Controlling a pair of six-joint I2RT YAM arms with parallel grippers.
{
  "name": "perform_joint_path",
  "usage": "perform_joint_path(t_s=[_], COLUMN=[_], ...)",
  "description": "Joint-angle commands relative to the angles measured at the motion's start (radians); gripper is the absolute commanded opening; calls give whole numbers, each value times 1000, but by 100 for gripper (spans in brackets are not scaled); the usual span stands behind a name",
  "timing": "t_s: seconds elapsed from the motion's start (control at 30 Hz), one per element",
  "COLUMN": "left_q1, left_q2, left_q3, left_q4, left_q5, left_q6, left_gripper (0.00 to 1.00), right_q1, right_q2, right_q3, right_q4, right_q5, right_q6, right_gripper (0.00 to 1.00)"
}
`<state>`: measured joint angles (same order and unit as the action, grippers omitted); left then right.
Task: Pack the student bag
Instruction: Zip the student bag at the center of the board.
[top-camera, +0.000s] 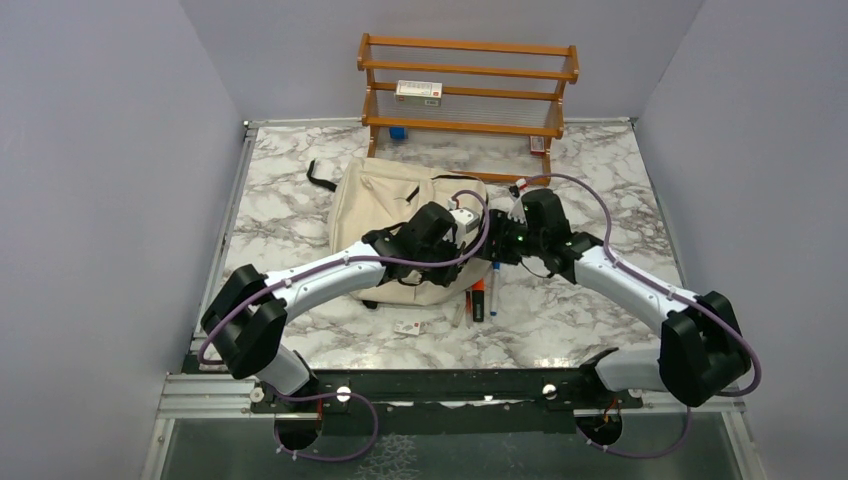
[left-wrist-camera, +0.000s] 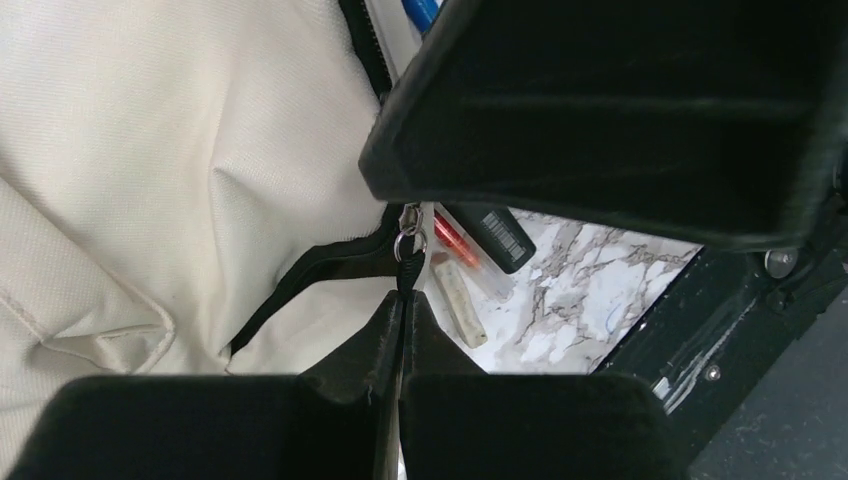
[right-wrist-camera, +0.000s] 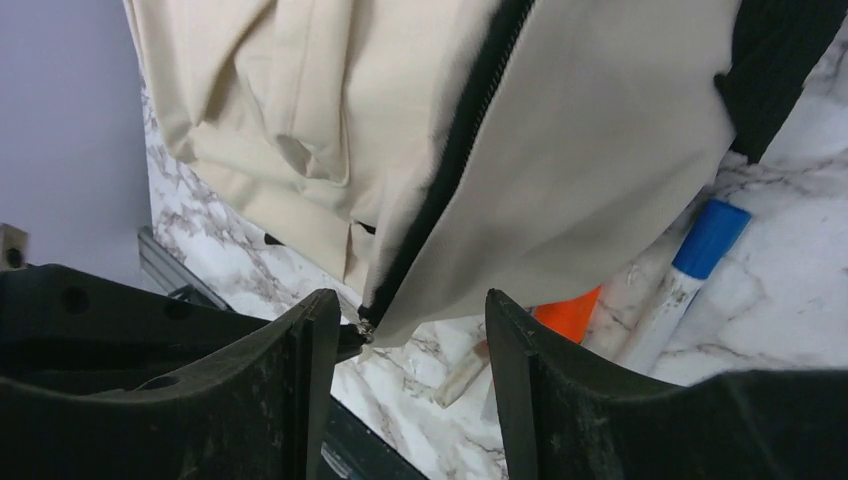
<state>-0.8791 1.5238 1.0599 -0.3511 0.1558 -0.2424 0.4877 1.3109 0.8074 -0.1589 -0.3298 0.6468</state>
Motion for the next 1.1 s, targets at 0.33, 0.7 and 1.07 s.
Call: perform_joint_path(t_s=[0.33,0.7,1.07], left_q1=[11,111,120], left_q2=[12,31,27], left_q3=[41,122,23], left_q4=[34,-85,-190], left_q5=[73,119,136], left_q6=[46,121,95], left_gripper=[0,0,0], right_q1=[0,0,-1], right_q2=[-9,-87,-131], right_q3=[-67,-93,-99], right_q4=[108,35,32], right_q5=[-18,173,271], right_q6=[74,3,-23], right_gripper=[6,0,1])
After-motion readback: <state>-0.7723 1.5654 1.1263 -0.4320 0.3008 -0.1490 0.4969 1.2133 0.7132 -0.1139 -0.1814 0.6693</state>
